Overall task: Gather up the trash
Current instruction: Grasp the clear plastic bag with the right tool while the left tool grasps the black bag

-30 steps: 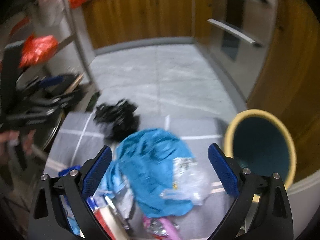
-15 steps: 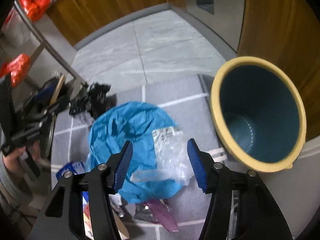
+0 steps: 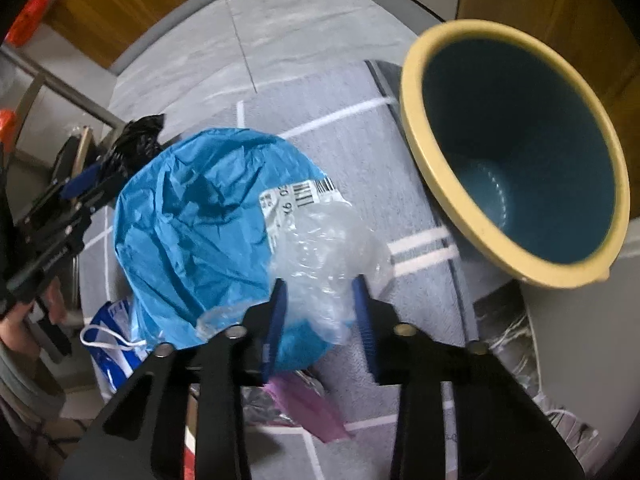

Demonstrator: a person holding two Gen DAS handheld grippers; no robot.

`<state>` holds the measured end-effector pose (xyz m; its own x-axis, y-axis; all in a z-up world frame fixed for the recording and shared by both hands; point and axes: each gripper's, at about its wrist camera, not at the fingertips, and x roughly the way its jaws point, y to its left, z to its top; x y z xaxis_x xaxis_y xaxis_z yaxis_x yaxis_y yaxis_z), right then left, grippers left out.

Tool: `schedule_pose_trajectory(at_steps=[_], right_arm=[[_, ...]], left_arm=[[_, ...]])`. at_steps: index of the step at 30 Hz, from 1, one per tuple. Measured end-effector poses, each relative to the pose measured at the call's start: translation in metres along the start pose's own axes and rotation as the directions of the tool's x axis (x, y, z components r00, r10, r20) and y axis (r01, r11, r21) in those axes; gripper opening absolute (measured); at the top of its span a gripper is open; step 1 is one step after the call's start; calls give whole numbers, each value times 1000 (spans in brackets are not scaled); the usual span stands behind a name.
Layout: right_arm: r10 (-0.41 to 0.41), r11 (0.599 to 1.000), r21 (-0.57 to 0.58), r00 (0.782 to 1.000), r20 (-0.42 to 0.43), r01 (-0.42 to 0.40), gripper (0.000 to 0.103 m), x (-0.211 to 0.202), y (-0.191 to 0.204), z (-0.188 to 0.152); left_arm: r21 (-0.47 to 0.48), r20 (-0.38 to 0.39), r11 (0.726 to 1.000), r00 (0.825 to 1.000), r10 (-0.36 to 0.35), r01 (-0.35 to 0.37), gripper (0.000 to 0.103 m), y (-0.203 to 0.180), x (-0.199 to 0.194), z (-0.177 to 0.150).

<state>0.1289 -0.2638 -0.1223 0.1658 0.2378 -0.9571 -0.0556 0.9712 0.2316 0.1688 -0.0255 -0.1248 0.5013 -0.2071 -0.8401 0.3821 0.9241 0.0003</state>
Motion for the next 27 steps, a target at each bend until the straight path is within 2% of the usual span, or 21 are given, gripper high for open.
schedule_pose_trajectory(at_steps=[2, 9, 18, 27], right_arm=[[8, 1000, 9, 1000, -4, -8, 20, 0, -2, 0], [5, 1000, -26, 1000, 26, -4, 14, -10, -2, 3], [16, 998, -61, 995, 103, -10, 12, -31, 5, 9], [-9, 999, -44, 974, 224, 19, 12, -63, 1, 11]], left_arm=[[28, -13, 1000, 1000, -6, 7, 25, -4, 1, -2], [65, -3, 998, 1000, 9, -9, 19, -8, -10, -7], [10, 43, 1000, 999, 29, -29, 13, 8, -39, -4], [-17, 107, 999, 994, 33, -32, 6, 8, -66, 3]])
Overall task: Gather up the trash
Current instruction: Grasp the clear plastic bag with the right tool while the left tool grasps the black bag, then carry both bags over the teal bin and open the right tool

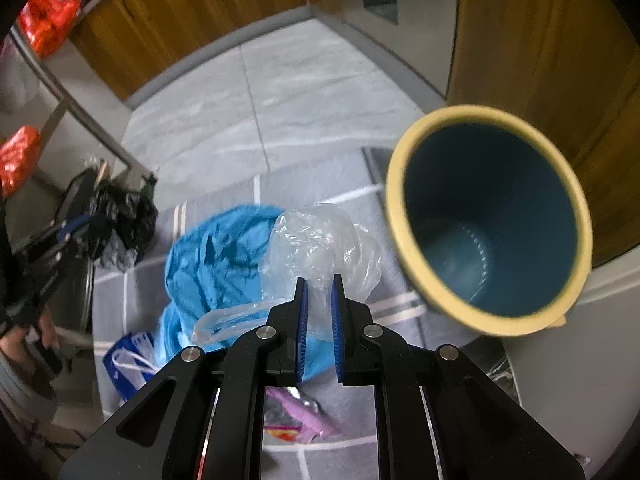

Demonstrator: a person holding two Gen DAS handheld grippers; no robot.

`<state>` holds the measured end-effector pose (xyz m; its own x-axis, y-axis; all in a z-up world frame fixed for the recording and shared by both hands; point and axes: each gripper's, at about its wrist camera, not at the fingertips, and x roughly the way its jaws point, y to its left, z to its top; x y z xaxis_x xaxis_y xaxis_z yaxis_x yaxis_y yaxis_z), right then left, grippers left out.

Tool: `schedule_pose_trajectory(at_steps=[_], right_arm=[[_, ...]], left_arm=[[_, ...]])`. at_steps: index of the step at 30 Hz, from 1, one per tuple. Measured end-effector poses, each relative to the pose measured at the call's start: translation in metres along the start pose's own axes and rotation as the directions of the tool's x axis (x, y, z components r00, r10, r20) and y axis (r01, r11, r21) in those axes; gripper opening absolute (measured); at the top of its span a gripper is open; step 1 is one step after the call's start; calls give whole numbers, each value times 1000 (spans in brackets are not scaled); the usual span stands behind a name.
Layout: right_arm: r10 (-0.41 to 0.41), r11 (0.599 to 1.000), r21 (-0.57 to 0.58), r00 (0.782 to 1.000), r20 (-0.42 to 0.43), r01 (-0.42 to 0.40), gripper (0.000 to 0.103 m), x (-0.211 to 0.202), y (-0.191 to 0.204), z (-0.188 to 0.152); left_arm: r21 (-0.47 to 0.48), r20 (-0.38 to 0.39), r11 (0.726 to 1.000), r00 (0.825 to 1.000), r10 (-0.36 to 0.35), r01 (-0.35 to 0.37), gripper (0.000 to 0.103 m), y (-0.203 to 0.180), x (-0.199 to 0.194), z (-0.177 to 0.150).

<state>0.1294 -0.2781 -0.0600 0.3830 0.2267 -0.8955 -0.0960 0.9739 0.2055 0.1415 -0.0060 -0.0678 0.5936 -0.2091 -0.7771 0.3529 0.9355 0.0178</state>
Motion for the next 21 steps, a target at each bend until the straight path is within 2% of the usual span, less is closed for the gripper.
schedule_pose_trajectory(at_steps=[6, 12, 14, 18, 21], right_arm=[[-11, 1000, 8, 1000, 21, 11, 12, -6, -8, 1], [-26, 1000, 9, 999, 47, 26, 12, -12, -12, 3], [-38, 999, 17, 997, 64, 37, 12, -17, -17, 6], [-107, 992, 73, 987, 117, 99, 12, -26, -37, 19], [-178, 979, 124, 971, 161, 159, 12, -35, -59, 29]], left_arm=[[-5, -29, 1000, 999, -23, 23, 3, -2, 4, -3], [-64, 31, 997, 999, -39, 41, 3, 5, -15, 2], [-58, 48, 998, 998, -27, 30, 3, 2, -21, 8], [-48, 99, 998, 994, -44, 49, 3, -9, -30, 28], [-19, 125, 995, 988, -92, 95, 3, -31, -32, 48]])
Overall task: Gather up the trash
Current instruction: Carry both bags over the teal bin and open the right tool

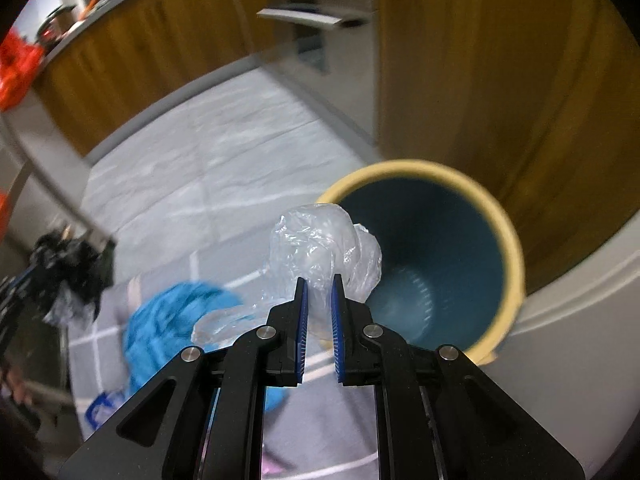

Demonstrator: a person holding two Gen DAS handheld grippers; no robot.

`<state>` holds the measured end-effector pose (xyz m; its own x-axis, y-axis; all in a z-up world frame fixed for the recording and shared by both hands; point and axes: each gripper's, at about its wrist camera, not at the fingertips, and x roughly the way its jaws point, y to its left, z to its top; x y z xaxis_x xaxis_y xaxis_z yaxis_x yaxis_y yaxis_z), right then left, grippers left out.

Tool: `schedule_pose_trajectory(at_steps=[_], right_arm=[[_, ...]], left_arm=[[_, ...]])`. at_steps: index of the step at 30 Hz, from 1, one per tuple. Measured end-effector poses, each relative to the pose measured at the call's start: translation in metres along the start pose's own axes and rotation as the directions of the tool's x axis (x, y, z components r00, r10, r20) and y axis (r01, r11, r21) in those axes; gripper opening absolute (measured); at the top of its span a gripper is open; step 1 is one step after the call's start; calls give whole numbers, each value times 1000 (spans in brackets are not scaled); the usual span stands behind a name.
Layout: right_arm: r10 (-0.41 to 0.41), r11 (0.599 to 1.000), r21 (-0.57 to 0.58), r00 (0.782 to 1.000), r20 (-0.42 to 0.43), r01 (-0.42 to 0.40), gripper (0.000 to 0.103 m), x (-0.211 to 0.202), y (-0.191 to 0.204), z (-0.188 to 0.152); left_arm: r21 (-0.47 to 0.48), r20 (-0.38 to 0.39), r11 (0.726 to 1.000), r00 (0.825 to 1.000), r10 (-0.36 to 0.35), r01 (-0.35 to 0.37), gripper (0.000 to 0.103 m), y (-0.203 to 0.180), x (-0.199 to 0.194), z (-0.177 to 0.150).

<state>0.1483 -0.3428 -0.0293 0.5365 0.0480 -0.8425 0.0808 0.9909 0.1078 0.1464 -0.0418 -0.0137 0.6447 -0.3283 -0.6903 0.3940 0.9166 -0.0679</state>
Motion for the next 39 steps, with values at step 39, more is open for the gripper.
schedule_pose_trajectory(at_steps=[39], right_arm=[[-133, 985, 105, 990, -36, 136, 13, 63, -91, 41]], left_arm=[[56, -150, 923, 917, -368, 380, 3, -181, 152, 50]])
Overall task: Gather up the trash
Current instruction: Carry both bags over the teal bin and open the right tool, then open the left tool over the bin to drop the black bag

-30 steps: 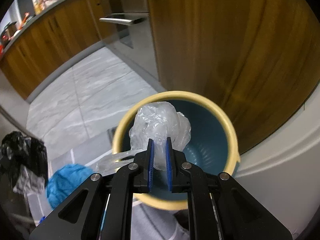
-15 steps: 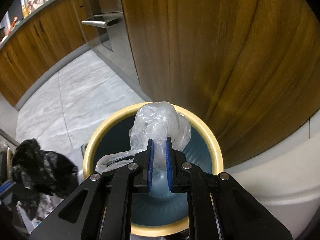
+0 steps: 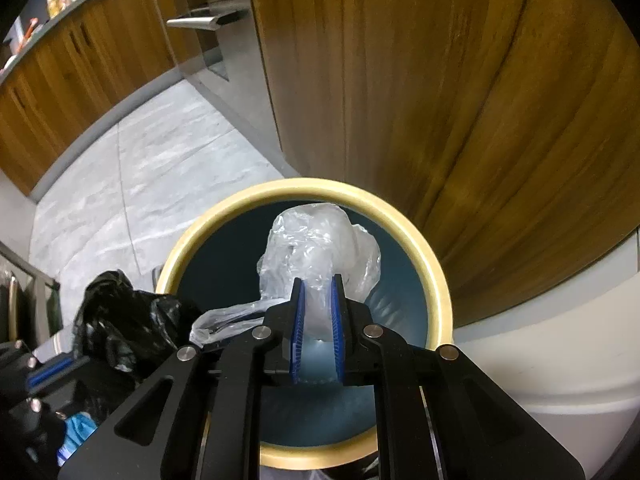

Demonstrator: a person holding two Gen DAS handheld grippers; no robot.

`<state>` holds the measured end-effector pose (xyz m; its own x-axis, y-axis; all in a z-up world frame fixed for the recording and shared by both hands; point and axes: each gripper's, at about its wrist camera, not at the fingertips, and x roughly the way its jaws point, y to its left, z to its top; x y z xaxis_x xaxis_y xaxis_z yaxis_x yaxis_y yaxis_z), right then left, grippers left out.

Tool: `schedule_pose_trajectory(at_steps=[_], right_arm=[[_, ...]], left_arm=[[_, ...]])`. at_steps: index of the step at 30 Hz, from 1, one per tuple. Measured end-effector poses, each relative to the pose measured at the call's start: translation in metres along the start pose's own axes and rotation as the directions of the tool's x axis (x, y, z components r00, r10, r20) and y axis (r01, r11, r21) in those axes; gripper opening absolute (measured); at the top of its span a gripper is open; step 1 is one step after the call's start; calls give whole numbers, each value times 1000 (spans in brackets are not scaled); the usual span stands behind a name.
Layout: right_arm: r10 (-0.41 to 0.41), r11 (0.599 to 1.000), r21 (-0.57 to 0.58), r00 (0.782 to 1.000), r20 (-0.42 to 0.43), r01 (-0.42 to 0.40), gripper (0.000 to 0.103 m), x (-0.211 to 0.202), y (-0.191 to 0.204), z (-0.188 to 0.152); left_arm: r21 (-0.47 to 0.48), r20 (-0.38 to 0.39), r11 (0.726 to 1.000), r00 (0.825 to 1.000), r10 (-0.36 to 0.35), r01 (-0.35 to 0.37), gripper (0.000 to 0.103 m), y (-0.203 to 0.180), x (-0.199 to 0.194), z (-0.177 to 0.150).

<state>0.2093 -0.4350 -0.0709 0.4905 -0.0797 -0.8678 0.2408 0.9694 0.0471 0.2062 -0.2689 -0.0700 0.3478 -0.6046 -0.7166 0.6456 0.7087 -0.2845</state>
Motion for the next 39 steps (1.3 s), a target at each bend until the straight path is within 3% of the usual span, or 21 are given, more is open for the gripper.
schedule_pose_trajectory(at_steps=[7, 10, 12, 15, 18, 21, 31, 33, 39], right_arm=[[7, 1000, 19, 1000, -9, -7, 18, 2, -2, 1], [8, 1000, 25, 1000, -8, -8, 26, 1, -4, -1], [8, 1000, 28, 1000, -6, -8, 29, 1, -5, -2], [8, 999, 34, 1000, -5, -7, 31, 1, -8, -2], [11, 999, 45, 1000, -7, -10, 31, 0, -10, -3], [10, 999, 49, 1000, -5, -10, 33, -1, -11, -2], [21, 999, 27, 1000, 19, -22, 41, -12, -2, -2], [29, 999, 16, 999, 31, -29, 45, -16, 1, -1], [37, 998, -51, 996, 79, -33, 76, -29, 20, -3]], left_arm=[[-2, -26, 1000, 999, 24, -24, 3, 3, 6, -2], [6, -30, 1000, 999, 29, -28, 5, 3, 5, -3], [3, -29, 1000, 999, 26, -26, 9, 3, 5, -3], [1, -20, 1000, 999, 27, -27, 28, 3, 1, -4], [0, -14, 999, 999, 34, -34, 31, 3, -1, -6], [-6, -5, 999, 999, 45, -46, 43, 6, -5, -8], [-30, 26, 994, 994, 103, -102, 51, 22, -37, -18], [-42, 35, 991, 992, 125, -123, 52, 27, -48, -21], [-52, 57, 978, 977, 204, -201, 66, 36, -80, -34]])
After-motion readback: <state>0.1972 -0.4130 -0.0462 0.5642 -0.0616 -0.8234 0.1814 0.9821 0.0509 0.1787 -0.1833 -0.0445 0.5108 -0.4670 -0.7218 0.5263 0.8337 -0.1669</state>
